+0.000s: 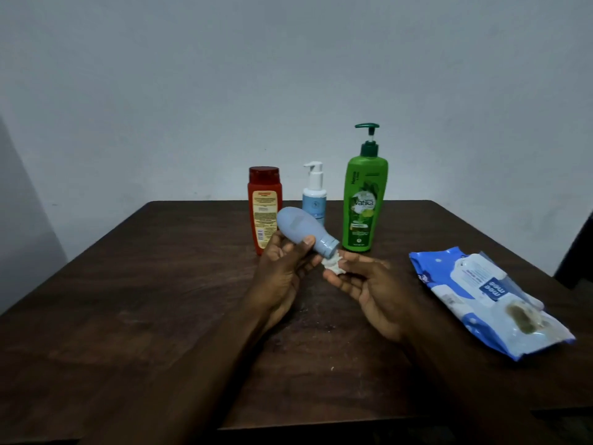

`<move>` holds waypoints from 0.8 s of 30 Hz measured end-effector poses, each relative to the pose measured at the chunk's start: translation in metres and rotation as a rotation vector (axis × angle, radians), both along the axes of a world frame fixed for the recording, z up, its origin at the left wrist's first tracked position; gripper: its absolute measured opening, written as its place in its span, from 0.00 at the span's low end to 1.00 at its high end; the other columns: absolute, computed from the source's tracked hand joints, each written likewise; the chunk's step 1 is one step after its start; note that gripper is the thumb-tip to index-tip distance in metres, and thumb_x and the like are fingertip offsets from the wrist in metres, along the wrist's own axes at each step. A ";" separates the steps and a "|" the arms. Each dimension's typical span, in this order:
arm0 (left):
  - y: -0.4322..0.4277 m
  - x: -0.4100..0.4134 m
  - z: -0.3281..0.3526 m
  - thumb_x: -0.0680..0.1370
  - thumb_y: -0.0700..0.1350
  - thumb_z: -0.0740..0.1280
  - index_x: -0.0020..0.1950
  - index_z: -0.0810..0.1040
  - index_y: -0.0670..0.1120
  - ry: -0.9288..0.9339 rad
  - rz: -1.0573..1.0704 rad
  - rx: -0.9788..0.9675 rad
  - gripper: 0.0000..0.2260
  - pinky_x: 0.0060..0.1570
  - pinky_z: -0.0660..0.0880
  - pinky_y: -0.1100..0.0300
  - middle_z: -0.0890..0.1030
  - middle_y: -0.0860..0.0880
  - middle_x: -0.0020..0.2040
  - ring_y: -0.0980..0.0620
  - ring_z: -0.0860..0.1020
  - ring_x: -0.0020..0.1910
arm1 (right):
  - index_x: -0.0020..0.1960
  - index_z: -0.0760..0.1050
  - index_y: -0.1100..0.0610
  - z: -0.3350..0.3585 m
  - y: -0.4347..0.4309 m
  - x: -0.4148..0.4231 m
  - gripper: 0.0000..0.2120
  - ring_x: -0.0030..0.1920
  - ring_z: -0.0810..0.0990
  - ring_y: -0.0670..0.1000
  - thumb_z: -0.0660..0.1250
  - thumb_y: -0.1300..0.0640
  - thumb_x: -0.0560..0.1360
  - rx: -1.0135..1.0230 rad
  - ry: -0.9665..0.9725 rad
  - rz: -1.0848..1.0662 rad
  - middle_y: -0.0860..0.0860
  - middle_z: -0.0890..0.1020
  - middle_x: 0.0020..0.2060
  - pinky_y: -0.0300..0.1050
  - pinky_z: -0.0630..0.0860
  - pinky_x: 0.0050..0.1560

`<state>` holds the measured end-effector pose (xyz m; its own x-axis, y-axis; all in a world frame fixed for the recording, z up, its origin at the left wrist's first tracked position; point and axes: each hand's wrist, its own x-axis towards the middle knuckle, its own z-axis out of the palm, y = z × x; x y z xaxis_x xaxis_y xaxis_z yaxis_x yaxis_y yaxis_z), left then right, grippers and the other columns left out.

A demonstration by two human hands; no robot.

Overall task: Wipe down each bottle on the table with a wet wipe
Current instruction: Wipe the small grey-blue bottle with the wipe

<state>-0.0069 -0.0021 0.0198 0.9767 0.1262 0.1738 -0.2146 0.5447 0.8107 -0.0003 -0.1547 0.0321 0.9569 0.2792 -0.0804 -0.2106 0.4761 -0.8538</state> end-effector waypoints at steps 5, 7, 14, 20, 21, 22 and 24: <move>0.009 -0.003 0.005 0.79 0.37 0.68 0.66 0.73 0.50 0.008 0.060 0.042 0.17 0.48 0.83 0.56 0.85 0.46 0.57 0.50 0.85 0.52 | 0.52 0.78 0.67 0.001 -0.001 -0.003 0.08 0.37 0.86 0.51 0.61 0.69 0.78 -0.081 0.066 0.123 0.59 0.87 0.42 0.39 0.83 0.37; 0.016 -0.006 0.008 0.79 0.37 0.68 0.65 0.74 0.48 0.032 0.081 0.042 0.16 0.47 0.83 0.56 0.85 0.47 0.56 0.51 0.86 0.51 | 0.52 0.78 0.66 0.001 -0.001 -0.004 0.08 0.36 0.86 0.50 0.62 0.67 0.78 -0.143 0.037 0.133 0.59 0.87 0.42 0.38 0.82 0.34; 0.048 -0.011 0.014 0.64 0.47 0.78 0.64 0.75 0.49 0.102 0.228 0.183 0.30 0.59 0.80 0.49 0.82 0.47 0.60 0.48 0.82 0.58 | 0.51 0.81 0.64 -0.002 0.001 -0.006 0.08 0.36 0.84 0.50 0.63 0.68 0.77 -0.300 -0.078 0.127 0.60 0.87 0.44 0.37 0.81 0.34; 0.084 -0.009 0.012 0.65 0.52 0.81 0.64 0.70 0.51 0.251 0.556 0.735 0.32 0.42 0.77 0.63 0.76 0.54 0.52 0.54 0.79 0.52 | 0.51 0.81 0.65 0.000 0.002 -0.008 0.08 0.36 0.84 0.50 0.63 0.68 0.78 -0.342 -0.128 0.157 0.59 0.87 0.43 0.38 0.82 0.35; 0.089 -0.008 0.010 0.65 0.53 0.81 0.64 0.69 0.51 0.276 0.593 0.788 0.33 0.42 0.77 0.63 0.75 0.54 0.52 0.54 0.78 0.51 | 0.51 0.81 0.65 0.000 0.003 -0.008 0.09 0.36 0.84 0.50 0.63 0.68 0.78 -0.348 -0.134 0.159 0.59 0.87 0.43 0.38 0.82 0.35; 0.096 -0.006 0.008 0.65 0.53 0.81 0.65 0.69 0.51 0.296 0.630 0.835 0.34 0.43 0.78 0.61 0.75 0.53 0.53 0.53 0.78 0.52 | 0.51 0.81 0.65 0.000 0.003 -0.007 0.09 0.37 0.84 0.50 0.63 0.68 0.78 -0.352 -0.139 0.160 0.59 0.87 0.43 0.38 0.82 0.36; 0.106 -0.001 0.004 0.63 0.57 0.81 0.67 0.69 0.50 0.335 0.709 0.945 0.37 0.49 0.81 0.54 0.76 0.50 0.57 0.49 0.79 0.55 | 0.51 0.81 0.65 -0.001 0.002 -0.007 0.09 0.36 0.84 0.51 0.63 0.68 0.78 -0.365 -0.146 0.156 0.60 0.87 0.43 0.38 0.82 0.35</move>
